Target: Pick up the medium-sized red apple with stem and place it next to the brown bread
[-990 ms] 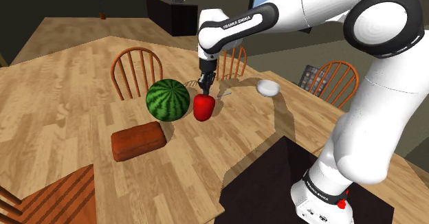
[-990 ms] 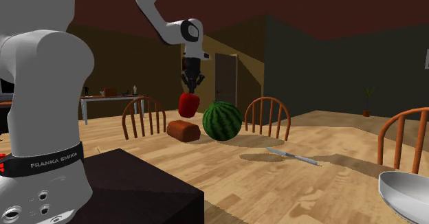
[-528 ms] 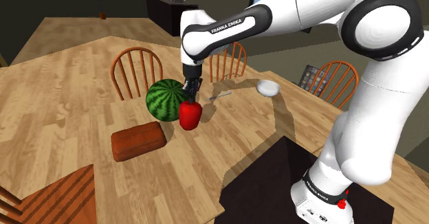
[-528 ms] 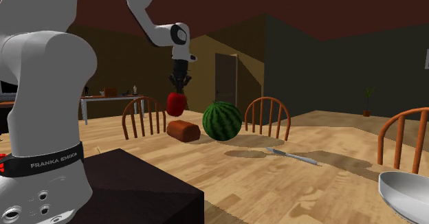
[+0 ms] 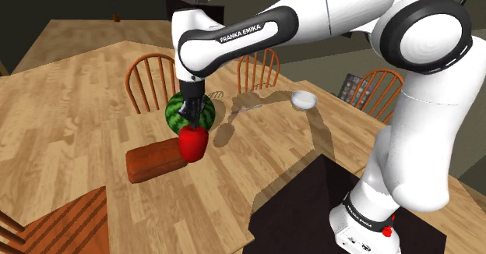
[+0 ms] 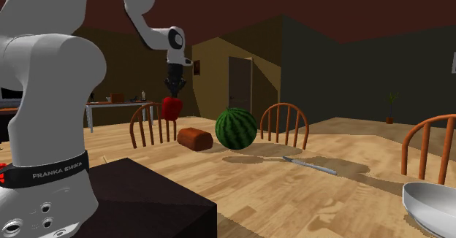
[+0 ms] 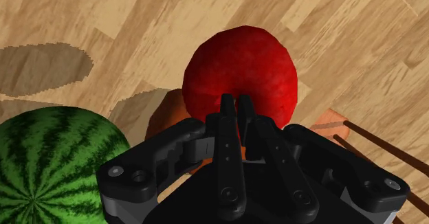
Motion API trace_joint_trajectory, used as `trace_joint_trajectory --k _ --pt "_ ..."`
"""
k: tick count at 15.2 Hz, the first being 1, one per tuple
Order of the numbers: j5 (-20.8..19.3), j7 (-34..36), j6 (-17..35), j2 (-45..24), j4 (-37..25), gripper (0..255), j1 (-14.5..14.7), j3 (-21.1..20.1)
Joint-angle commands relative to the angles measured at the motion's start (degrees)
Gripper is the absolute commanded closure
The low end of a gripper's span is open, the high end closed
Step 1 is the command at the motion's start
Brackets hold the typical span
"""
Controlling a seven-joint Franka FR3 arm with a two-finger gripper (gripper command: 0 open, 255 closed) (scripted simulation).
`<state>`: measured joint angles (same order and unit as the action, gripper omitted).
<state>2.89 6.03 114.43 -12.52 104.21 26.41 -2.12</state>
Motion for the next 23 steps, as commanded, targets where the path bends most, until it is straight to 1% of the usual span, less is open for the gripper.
trace_joint_trajectory --k 1,6,10,23 --pt "-0.1 2.4 0.3 -0.9 -0.8 255 1.4 -0.9" --pt "-0.9 8.5 -1.4 -5.7 -7.6 255 5.2 -2.9" --pt "-1.8 13.3 -3.6 -10.8 -15.2 255 8.6 -4.3" --pt "-2.1 13.1 4.9 -14.2 -9.9 255 8.7 -4.1"
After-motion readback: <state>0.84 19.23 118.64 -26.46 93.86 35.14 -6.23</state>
